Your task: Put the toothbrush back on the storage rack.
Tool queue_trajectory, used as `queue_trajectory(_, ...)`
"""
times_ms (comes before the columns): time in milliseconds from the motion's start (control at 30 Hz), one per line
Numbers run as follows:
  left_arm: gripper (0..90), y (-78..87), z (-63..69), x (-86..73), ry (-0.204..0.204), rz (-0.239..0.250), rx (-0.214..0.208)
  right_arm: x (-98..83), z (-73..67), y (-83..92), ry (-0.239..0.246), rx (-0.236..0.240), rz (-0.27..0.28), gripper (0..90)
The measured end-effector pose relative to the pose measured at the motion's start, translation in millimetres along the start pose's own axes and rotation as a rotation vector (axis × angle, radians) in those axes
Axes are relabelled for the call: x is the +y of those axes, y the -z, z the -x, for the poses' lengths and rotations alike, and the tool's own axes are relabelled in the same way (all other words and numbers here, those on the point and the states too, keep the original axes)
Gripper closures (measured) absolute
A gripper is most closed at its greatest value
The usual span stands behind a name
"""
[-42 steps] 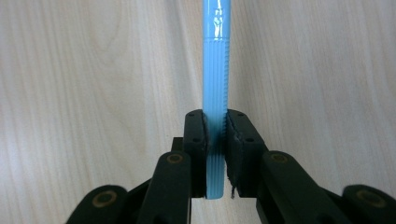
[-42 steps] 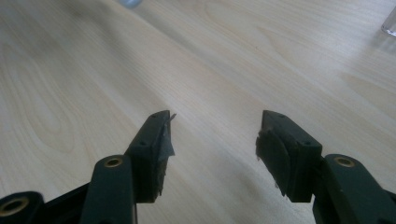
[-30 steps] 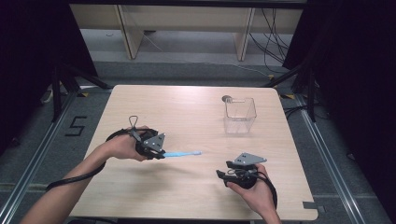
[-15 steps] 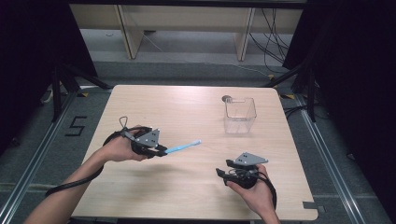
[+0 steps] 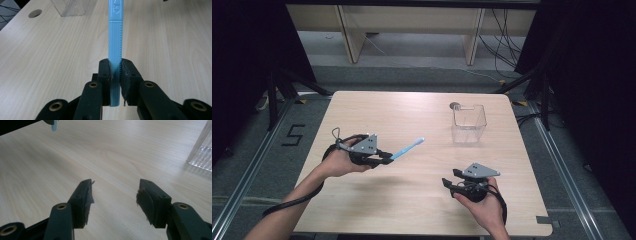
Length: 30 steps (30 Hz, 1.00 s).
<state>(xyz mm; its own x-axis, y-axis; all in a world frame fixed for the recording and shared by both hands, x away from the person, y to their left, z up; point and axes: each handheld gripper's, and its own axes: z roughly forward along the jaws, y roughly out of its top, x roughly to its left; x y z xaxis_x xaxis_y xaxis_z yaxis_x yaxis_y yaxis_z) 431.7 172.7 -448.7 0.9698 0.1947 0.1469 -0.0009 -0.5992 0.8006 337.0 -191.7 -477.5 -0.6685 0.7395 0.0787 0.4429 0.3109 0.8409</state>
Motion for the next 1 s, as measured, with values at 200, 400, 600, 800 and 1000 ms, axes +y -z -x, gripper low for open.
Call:
queue_trajectory(200, 78.5, 1.0, 2.0, -3.8, 0.032, 0.051, 0.014, -0.8, -1.4, -1.6, -0.010, 0.000, 0.002, 45.6)
queue_trajectory(400, 78.5, -0.3, 6.7, -6.7, 0.064, 0.103, 0.022, -0.8, -2.3, -2.3, -0.007, 0.007, 0.001, 45.7)
queue_trajectory(600, 78.5, 0.8, 7.1, -6.1, 0.089, 0.152, 0.037, -0.4, -3.0, -2.5, -0.003, 0.007, 0.004, 45.7)
queue_trajectory(800, 78.5, 0.8, 8.6, -4.7, 0.102, 0.180, 0.043, -1.7, -4.2, -2.8, -0.029, 0.005, 0.032, 46.4)
queue_trajectory(1000, 78.5, -1.4, 10.7, -2.6, 0.136, 0.239, 0.058, -0.8, -4.3, -1.0, -0.031, -0.002, 0.041, 46.8)
